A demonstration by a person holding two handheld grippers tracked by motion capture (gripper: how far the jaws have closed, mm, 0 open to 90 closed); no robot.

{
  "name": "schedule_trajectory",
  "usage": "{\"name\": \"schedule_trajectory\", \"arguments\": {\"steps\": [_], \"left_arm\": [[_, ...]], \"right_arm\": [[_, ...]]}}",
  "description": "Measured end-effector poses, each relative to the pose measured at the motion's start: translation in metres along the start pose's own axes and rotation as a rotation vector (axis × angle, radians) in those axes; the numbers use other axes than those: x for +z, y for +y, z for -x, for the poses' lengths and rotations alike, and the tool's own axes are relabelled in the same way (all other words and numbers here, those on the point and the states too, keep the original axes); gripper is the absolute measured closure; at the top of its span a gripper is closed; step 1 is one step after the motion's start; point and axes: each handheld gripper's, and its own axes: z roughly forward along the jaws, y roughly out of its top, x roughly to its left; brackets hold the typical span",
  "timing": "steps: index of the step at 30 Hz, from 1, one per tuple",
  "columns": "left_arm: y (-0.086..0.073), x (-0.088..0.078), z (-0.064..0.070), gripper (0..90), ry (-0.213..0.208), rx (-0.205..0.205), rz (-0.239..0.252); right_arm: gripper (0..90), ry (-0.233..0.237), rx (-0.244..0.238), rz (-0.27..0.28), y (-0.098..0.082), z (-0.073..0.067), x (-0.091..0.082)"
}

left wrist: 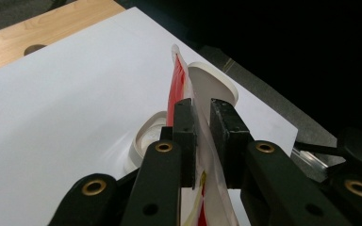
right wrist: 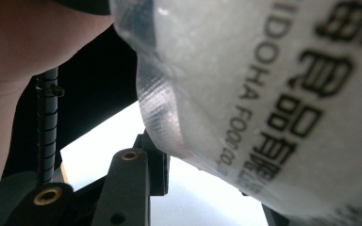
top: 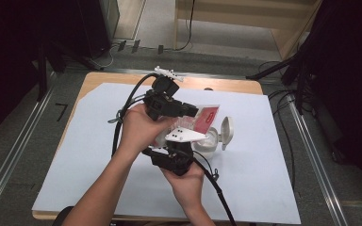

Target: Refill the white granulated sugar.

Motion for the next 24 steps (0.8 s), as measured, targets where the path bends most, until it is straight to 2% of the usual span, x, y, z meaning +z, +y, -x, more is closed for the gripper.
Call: {"name": "schedule_trajectory", "arguments": {"steps": [4, 24], "left_arm": [[0.0003, 0.0004, -0.0007, 81.6, 0.003, -0.005, -0.016], [-0.0001, 0.0008, 0.0005, 81.8, 0.000, 0.002, -0.004]], "right_arm": [[63.8, 0.000, 0.002, -0.005, 0.0001, -0.0001, -0.0004], [63.7, -0.004, 0.015, 0.001, -0.0004, -0.0017, 0.0002]]}}
